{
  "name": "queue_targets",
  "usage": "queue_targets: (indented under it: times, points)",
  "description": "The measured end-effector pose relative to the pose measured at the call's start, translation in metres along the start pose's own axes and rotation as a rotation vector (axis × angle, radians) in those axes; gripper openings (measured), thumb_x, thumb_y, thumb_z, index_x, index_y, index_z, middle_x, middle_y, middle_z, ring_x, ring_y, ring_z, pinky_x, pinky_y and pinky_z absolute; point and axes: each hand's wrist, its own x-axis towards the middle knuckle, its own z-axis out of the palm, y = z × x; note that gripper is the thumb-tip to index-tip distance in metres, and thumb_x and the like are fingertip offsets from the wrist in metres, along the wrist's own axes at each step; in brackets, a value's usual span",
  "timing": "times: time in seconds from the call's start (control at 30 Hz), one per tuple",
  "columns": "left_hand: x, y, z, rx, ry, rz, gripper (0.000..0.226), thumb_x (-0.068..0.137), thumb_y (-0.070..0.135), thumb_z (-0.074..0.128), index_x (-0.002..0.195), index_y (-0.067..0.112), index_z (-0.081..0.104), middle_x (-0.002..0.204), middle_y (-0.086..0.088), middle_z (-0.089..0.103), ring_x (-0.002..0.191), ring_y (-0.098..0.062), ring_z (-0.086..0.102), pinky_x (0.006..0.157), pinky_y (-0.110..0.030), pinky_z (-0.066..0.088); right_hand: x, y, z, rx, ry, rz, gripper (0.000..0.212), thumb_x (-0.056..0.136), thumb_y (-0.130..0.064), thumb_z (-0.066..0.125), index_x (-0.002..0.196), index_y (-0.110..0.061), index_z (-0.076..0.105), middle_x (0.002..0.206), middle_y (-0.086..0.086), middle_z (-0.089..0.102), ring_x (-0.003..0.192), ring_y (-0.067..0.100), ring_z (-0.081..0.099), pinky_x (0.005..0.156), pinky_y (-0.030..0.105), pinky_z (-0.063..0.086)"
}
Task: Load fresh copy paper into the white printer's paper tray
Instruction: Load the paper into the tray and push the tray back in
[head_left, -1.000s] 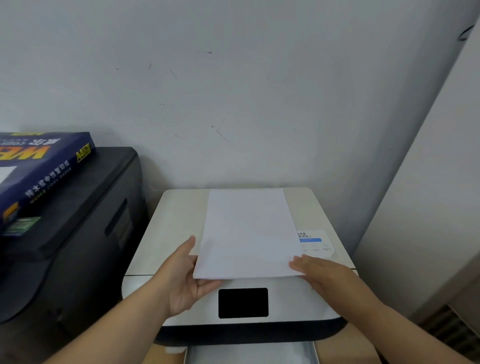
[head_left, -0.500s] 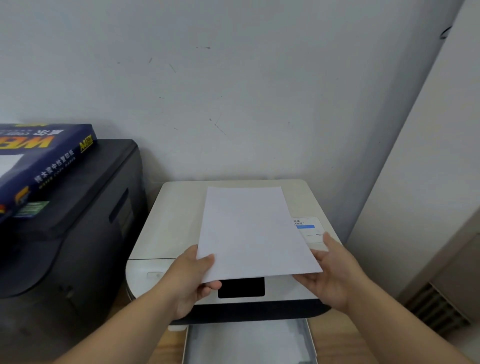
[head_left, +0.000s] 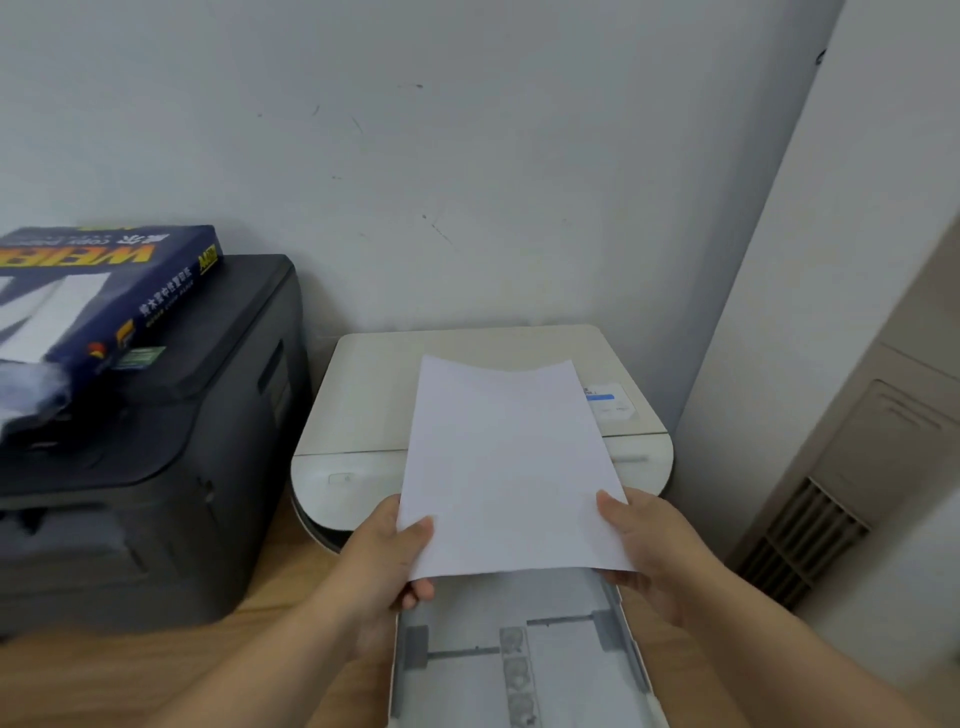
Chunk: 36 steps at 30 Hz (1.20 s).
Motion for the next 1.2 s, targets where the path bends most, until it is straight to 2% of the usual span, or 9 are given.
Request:
queue_targets:
  times: [0.17,0.23,0.33,0.4,0.63,0.73,0.93,1.03,1.2]
  points:
    - [-0.038,-0.025,0.001,-0.043,-0.036,0.0,0.017,0.097,0.019,0.04,0.109,0.025,0.051,0.076,-0.007,0.059,0.035,-0.01,0.039,0.033,-0.02,0.027,-0.035,0.034,-0.003,-0.082,0.025,-0.06,0.029,0.098,-0.025,0.04,0.115,-0.006,0.053,0.07,0.012,0.055,0.045,0.019,0.048,0.039,0.024,0.038]
    - [-0.052,-0.037,0.0,-0.039,-0.038,-0.006,0.017,0.097,0.021,0.041,0.109,0.027,0.051,0.077,-0.009,0.059,0.036,-0.009,0.039,0.033,-0.02,0.026,-0.049,0.049,-0.004,-0.086,0.027,-0.066,0.027,0.099,-0.026,0.039,0.111,-0.008,0.054,0.068,0.01,0.054,0.04,0.017,0.045,0.038,0.024,0.034]
    - [-0.07,-0.055,0.002,-0.043,-0.041,-0.027,0.017,0.097,0.022,0.041,0.109,0.028,0.051,0.082,-0.011,0.061,0.037,-0.01,0.04,0.033,-0.02,0.026,-0.065,0.07,-0.007,-0.088,0.012,-0.055,0.027,0.099,-0.029,0.037,0.109,-0.012,0.055,0.077,0.01,0.056,0.046,0.017,0.044,0.036,0.024,0.032]
    - [-0.081,-0.065,0.005,-0.058,-0.044,-0.035,0.016,0.097,0.023,0.041,0.108,0.029,0.051,0.078,-0.009,0.062,0.036,-0.011,0.04,0.033,-0.019,0.026,-0.074,0.082,-0.011,-0.096,0.013,-0.064,0.027,0.098,-0.029,0.037,0.106,-0.013,0.056,0.079,0.01,0.057,0.05,0.018,0.044,0.035,0.023,0.032]
    - [-0.123,-0.105,0.018,-0.039,-0.023,-0.018,0.016,0.097,0.023,0.042,0.11,0.028,0.05,0.072,-0.004,0.064,0.035,-0.011,0.041,0.034,-0.019,0.027,-0.114,0.126,-0.025,-0.106,0.029,-0.08,0.023,0.098,-0.029,0.038,0.098,-0.018,0.058,0.075,0.007,0.06,0.053,0.017,0.049,0.034,0.022,0.033]
    - [-0.146,-0.126,0.022,-0.036,-0.032,-0.032,0.019,0.097,0.023,0.042,0.114,0.026,0.05,0.074,-0.011,0.064,0.034,-0.012,0.042,0.033,-0.018,0.026,-0.132,0.15,-0.031,-0.098,0.03,-0.072,0.023,0.098,-0.028,0.038,0.096,-0.02,0.059,0.075,0.003,0.062,0.056,0.016,0.053,0.035,0.02,0.034]
    - [-0.188,-0.158,0.026,-0.064,-0.027,-0.04,0.017,0.096,0.022,0.044,0.111,0.024,0.052,0.064,-0.003,0.063,0.031,-0.013,0.04,0.034,-0.017,0.025,-0.159,0.191,-0.041,-0.122,0.006,-0.074,0.025,0.098,-0.027,0.039,0.102,-0.015,0.059,0.067,0.007,0.058,0.041,0.014,0.048,0.034,0.021,0.032]
    - [-0.204,-0.171,0.026,-0.05,-0.021,-0.048,0.016,0.096,0.02,0.045,0.11,0.019,0.052,0.058,-0.003,0.061,0.031,-0.013,0.04,0.032,-0.016,0.026,-0.17,0.206,-0.044,-0.127,0.007,-0.03,0.025,0.098,-0.029,0.038,0.105,-0.014,0.057,0.073,0.01,0.059,0.042,0.017,0.048,0.034,0.022,0.033]
    - [-0.224,-0.185,0.027,-0.012,-0.024,-0.073,0.019,0.096,0.02,0.044,0.113,0.013,0.049,0.05,-0.005,0.056,0.031,-0.013,0.041,0.031,-0.017,0.027,-0.182,0.225,-0.049,-0.126,-0.005,0.023,0.027,0.098,-0.032,0.037,0.108,-0.016,0.056,0.095,0.019,0.063,0.051,0.021,0.047,0.035,0.021,0.034]
